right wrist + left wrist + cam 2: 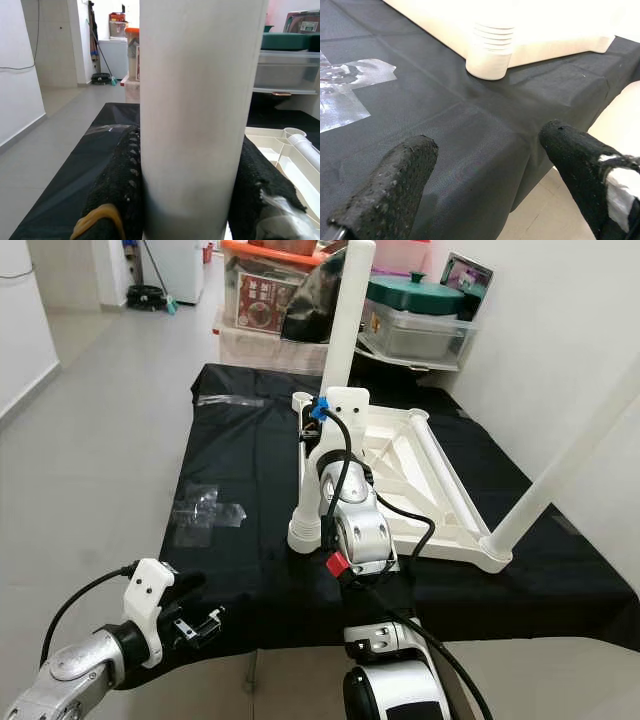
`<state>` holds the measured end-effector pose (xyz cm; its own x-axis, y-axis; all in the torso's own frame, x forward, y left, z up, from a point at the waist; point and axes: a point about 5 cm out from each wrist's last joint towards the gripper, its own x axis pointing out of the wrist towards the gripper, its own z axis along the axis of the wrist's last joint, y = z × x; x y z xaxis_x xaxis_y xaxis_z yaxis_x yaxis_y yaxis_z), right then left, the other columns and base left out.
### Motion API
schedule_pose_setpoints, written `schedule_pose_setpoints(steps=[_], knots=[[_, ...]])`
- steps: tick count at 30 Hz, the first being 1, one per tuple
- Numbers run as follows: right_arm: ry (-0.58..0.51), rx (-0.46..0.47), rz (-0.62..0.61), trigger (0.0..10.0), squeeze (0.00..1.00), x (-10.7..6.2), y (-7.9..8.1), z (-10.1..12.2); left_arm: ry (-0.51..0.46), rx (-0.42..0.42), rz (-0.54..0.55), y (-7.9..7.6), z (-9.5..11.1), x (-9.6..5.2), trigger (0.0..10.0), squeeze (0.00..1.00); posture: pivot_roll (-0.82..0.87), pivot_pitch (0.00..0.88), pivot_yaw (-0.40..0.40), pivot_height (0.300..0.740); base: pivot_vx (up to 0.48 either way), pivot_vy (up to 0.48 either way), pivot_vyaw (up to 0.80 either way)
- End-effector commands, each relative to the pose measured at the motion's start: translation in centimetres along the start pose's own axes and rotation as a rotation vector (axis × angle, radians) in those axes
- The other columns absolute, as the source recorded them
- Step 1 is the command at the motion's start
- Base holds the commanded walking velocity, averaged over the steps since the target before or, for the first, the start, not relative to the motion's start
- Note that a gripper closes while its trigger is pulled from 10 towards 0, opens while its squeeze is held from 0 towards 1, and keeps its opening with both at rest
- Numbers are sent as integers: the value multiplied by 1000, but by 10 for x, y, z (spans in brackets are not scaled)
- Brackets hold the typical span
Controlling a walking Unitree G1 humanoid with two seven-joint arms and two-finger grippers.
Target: Building children table
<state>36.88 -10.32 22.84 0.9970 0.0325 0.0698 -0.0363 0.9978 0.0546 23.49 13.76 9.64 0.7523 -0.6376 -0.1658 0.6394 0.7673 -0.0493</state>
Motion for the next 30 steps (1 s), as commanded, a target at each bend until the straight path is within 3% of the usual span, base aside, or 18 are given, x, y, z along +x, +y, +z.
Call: schedule_pose_setpoints(steps=[1, 30], knots=[[175, -4, -51, 10000, 0, -3, -13, -37, 12, 2, -10, -2, -3, 3, 10000, 0, 38, 0, -155, 740, 0, 0, 0], [120, 58, -39, 10000, 0, -7, -9, -30, 19, 15, -15, 1, -2, 2, 10000, 0, 36, 0, -142, 740, 0, 0, 0]])
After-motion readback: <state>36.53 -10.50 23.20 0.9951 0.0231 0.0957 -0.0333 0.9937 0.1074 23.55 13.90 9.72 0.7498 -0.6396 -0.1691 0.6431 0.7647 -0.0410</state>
